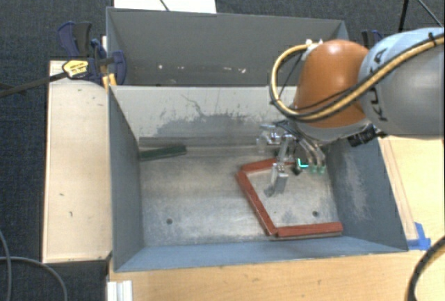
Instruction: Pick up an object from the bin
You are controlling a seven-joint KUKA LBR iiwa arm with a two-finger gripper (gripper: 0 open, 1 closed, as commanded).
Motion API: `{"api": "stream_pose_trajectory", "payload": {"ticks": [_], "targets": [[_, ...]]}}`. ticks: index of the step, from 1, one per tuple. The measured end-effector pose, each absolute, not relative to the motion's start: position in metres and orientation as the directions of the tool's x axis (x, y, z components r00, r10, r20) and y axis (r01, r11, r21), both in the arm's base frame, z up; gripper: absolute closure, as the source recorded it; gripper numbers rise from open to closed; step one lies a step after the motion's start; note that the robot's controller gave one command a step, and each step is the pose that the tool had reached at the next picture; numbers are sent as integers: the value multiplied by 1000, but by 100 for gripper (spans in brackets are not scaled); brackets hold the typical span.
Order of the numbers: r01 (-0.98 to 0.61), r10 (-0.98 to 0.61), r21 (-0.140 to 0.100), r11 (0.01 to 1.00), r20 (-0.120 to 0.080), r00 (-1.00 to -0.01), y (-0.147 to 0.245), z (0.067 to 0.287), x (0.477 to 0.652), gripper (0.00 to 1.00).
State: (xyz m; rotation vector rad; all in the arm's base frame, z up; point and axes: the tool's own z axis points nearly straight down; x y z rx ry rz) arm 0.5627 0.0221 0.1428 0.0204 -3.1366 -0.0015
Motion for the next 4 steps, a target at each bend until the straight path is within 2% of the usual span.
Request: {"api": "stream_pose_trajectory", "payload": {"ticks": [1, 2, 3, 4], "targets": [[-59, -59, 2, 998, 4, -998, 62, 66, 567, 0], [-54, -54, 1, 999, -3, -999, 60, 71, 569, 100], [168, 168, 2, 986, -7, -986, 83, 133, 552, 100], [-222, -222, 0, 975, -7, -975, 82, 158, 572, 100]]}}
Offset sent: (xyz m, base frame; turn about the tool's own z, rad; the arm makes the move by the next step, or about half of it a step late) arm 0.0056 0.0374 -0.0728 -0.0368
